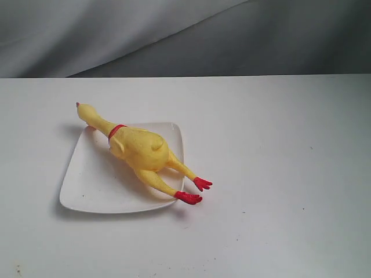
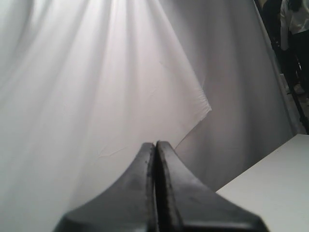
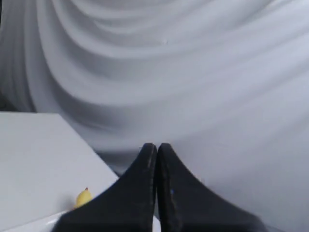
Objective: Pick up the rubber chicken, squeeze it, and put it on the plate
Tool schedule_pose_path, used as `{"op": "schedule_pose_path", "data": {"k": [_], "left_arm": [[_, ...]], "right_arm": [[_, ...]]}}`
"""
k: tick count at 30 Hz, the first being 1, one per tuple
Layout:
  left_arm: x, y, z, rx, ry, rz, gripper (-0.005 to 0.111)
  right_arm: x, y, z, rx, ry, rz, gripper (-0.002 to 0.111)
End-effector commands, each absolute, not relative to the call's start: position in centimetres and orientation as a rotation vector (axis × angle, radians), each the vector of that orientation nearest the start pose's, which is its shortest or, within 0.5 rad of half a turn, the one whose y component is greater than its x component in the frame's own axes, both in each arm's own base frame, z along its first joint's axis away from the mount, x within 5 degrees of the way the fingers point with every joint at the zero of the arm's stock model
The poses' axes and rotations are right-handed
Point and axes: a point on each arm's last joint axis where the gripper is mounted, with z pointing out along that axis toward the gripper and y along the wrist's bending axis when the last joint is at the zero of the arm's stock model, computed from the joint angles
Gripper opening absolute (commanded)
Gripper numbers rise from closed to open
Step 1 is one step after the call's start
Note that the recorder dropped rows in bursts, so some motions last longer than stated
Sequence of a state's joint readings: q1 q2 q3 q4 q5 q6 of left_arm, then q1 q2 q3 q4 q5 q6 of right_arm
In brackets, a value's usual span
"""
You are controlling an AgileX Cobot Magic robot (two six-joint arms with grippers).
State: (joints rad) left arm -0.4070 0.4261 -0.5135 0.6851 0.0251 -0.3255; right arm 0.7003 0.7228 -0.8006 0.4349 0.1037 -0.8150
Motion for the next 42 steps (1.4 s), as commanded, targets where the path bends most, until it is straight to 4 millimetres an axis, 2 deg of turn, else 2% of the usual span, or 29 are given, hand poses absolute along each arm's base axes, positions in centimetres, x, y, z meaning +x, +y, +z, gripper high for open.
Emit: {"op": "schedule_pose_path", "data": {"k": [1, 6, 13, 19, 22, 27, 33, 42], "left_arm": [[8.4, -3.5, 35.5, 0.502, 1.322, -0.047, 0.001], [8.4, -3.5, 35.5, 0.502, 1.322, -0.047, 0.001], [8.4, -3.5, 35.5, 0.502, 1.322, -0.047, 0.001], [8.4, -3.5, 35.5, 0.502, 1.322, -0.047, 0.001], [8.4, -3.5, 35.5, 0.502, 1.322, -0.047, 0.001], [8.4, -3.5, 35.5, 0.502, 1.322, -0.047, 0.001], [8.4, -3.5, 35.5, 0.502, 1.322, -0.047, 0.001], [8.4, -3.5, 35.5, 0.502, 1.322, -0.047, 0.001]], "right_arm": [[7.8, 7.0, 39.6, -0.728, 1.165, 0.291, 0.0], [5.3, 4.9, 38.3, -0.698, 1.122, 0.319, 0.0], [3.0, 2.9, 38.6, -0.639, 1.025, 0.326, 0.0], [2.1, 1.9, 39.0, -0.583, 0.964, 0.326, 0.0], [1.7, 1.4, 39.4, -0.483, 0.963, 0.437, 0.0], [1.7, 1.2, 38.6, -0.415, 0.986, 0.536, 0.0], [2.2, 1.3, 35.3, -0.289, 1.089, 0.476, 0.0], [4.3, 0.7, 27.7, -0.081, 1.337, 0.179, 0.0]]}}
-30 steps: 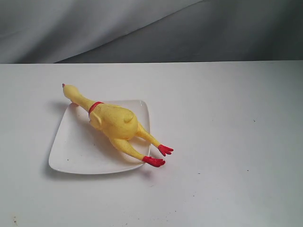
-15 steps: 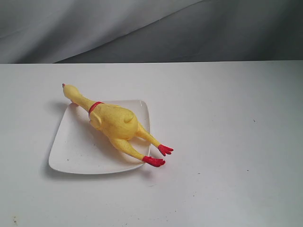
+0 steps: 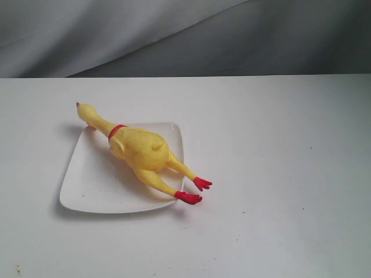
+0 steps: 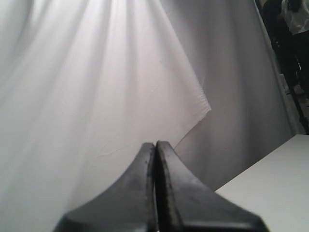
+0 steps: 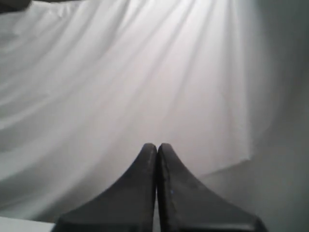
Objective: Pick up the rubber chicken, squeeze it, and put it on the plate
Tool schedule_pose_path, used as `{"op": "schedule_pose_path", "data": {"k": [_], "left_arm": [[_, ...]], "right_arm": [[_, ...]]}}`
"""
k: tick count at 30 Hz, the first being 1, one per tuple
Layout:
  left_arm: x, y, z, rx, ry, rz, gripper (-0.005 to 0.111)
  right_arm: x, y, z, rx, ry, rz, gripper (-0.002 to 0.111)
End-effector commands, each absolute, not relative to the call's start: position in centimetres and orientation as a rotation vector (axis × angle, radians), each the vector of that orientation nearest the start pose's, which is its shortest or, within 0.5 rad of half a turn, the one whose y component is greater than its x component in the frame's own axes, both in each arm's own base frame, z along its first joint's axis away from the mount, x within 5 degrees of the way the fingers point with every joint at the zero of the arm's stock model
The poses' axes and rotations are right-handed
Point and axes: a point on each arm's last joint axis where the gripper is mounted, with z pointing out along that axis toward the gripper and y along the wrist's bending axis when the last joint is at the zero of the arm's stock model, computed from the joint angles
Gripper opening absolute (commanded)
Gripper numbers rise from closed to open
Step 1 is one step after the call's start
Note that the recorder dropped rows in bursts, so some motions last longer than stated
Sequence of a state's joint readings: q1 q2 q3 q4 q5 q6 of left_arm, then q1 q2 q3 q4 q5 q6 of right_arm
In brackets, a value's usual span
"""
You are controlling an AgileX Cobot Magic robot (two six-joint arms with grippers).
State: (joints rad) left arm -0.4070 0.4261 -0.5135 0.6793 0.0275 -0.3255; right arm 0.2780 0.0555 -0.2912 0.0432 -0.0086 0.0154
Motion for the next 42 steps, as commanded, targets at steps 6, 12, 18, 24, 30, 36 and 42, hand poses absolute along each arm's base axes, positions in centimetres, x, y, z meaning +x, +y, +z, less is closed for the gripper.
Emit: {"op": "schedule_pose_path", "data": {"k": [6, 12, 18, 24, 30, 36, 42], "left_arm": [[8.4, -3.5, 35.5, 0.502, 1.322, -0.047, 0.001], [8.4, -3.5, 35.5, 0.503, 1.318, -0.05, 0.001], [8.4, -3.5, 35.5, 0.503, 1.318, -0.05, 0.001], [8.4, -3.5, 35.5, 0.503, 1.318, -0.05, 0.001], [8.4, -3.5, 35.5, 0.503, 1.318, -0.05, 0.001], [8.4, -3.5, 35.5, 0.503, 1.318, -0.05, 0.001], [8.4, -3.5, 35.5, 0.503, 1.318, -0.05, 0.001]], "right_arm": [[5.2, 0.2, 23.2, -0.004, 1.46, 0.057, 0.0], [5.6, 0.1, 20.9, -0.02, 1.526, -0.002, 0.0], [5.6, 0.0, 19.9, -0.03, 1.644, -0.017, 0.0], [5.3, 0.1, 18.2, -0.009, 1.831, 0.015, 0.0], [5.3, 0.2, 18.2, 0.007, 1.833, 0.04, 0.0], [5.3, 0.2, 18.2, 0.005, 1.833, 0.039, 0.0], [5.3, 0.2, 18.2, 0.005, 1.833, 0.039, 0.0]]}}
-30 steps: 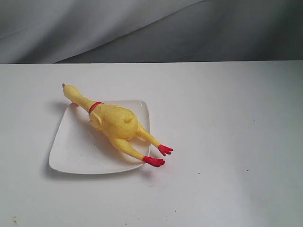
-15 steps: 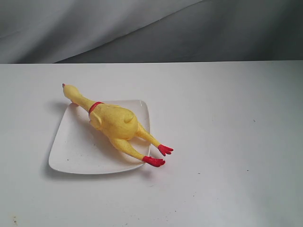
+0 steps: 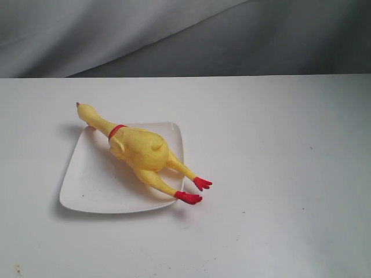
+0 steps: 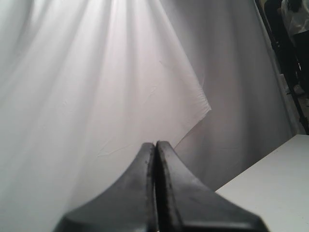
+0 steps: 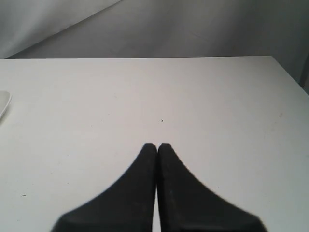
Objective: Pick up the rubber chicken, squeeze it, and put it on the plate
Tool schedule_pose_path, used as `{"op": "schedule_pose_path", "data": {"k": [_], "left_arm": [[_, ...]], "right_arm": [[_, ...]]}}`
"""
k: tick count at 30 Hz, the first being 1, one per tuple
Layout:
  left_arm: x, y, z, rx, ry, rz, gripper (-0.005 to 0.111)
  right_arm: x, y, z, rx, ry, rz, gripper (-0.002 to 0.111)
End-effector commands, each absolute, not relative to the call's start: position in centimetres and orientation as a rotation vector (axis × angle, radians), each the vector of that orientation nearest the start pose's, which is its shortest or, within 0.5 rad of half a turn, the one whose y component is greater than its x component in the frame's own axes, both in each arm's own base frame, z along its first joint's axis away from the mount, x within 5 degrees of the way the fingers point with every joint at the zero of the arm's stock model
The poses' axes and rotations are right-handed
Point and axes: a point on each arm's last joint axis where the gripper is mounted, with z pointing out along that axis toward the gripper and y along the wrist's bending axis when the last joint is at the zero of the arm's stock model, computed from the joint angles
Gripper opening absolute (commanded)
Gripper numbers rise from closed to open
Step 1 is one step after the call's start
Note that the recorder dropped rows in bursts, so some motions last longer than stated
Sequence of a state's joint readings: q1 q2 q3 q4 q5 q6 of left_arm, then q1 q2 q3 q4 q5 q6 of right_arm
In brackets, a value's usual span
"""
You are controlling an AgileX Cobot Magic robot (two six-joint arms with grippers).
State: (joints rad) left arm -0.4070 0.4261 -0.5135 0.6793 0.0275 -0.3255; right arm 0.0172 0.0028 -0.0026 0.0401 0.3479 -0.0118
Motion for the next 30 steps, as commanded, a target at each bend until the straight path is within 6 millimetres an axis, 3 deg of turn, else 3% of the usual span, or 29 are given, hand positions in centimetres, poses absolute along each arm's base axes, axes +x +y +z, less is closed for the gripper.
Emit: {"op": "schedule_pose_path", "data": {"k": [1, 14, 23, 27, 30], "left_arm": [[8.4, -3.5, 35.5, 0.503, 1.318, -0.05, 0.001], [7.8, -2.9, 35.8, 0.471, 1.297, -0.023, 0.001], [3.1, -0.1, 37.0, 0.232, 1.143, 0.231, 0.001], [-0.2, 0.2, 37.2, 0.133, 1.032, 0.36, 0.001], [-1.2, 0.1, 37.1, 0.077, 1.002, 0.404, 0.001]], "right_arm": [[5.3, 0.2, 18.2, 0.005, 1.833, 0.039, 0.0], [5.3, 0.2, 18.2, 0.006, 1.833, 0.039, 0.0], [5.3, 0.2, 18.2, 0.006, 1.833, 0.039, 0.0], [5.3, 0.2, 18.2, 0.006, 1.833, 0.039, 0.0], [5.3, 0.2, 18.2, 0.006, 1.833, 0.039, 0.0]]}}
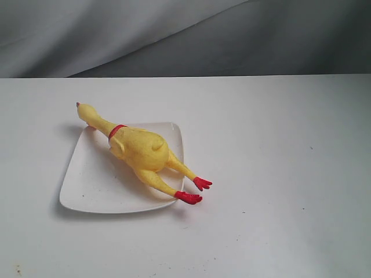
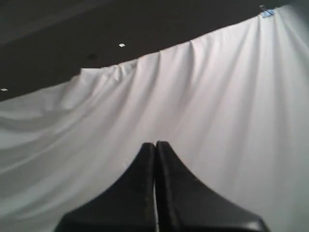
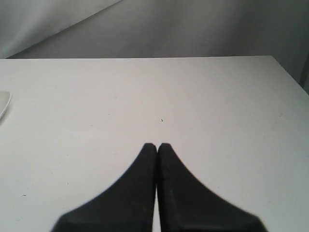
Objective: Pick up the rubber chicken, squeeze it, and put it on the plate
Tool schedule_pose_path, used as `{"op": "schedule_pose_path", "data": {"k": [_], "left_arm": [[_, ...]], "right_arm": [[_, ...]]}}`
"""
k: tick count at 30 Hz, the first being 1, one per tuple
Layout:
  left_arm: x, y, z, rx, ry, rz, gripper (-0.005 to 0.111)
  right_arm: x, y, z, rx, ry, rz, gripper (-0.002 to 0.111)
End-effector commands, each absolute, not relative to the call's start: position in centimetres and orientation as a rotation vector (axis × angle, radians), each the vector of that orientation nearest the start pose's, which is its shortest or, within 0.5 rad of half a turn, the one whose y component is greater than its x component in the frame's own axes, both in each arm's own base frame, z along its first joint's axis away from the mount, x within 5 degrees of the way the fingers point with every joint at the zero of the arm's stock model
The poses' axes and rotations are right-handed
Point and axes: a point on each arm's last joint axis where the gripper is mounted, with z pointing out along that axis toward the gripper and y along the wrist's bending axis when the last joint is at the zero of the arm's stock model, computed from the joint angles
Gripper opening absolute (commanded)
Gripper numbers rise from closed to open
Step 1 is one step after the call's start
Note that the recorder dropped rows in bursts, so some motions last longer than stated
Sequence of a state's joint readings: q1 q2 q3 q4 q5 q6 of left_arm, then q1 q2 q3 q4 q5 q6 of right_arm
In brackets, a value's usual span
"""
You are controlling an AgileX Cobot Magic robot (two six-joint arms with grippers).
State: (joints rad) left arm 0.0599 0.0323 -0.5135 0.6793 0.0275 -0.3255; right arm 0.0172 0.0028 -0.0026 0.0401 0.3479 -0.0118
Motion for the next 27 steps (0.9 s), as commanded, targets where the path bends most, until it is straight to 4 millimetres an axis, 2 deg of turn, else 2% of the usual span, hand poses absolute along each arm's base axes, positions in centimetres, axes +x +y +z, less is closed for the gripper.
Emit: {"op": "schedule_pose_path", "data": {"k": [1, 6, 8, 17, 27], "left_arm": [[-1.2, 0.0, 37.2, 0.06, 0.998, 0.414, 0.001], [-0.7, 0.4, 36.1, -0.155, 1.113, 0.22, 0.001], [-0.6, 0.6, 35.7, -0.185, 1.157, 0.205, 0.001], [1.4, 0.9, 32.4, -0.207, 1.278, 0.18, 0.001], [3.4, 0.8, 28.5, -0.152, 1.395, 0.16, 0.001]], "right_arm": [[5.3, 0.2, 18.2, 0.006, 1.833, 0.039, 0.0], [5.3, 0.2, 18.2, 0.008, 1.833, 0.041, 0.0], [5.3, 0.2, 18.2, 0.008, 1.833, 0.041, 0.0], [5.3, 0.2, 18.2, 0.008, 1.833, 0.041, 0.0], [5.3, 0.2, 18.2, 0.006, 1.833, 0.039, 0.0]]}}
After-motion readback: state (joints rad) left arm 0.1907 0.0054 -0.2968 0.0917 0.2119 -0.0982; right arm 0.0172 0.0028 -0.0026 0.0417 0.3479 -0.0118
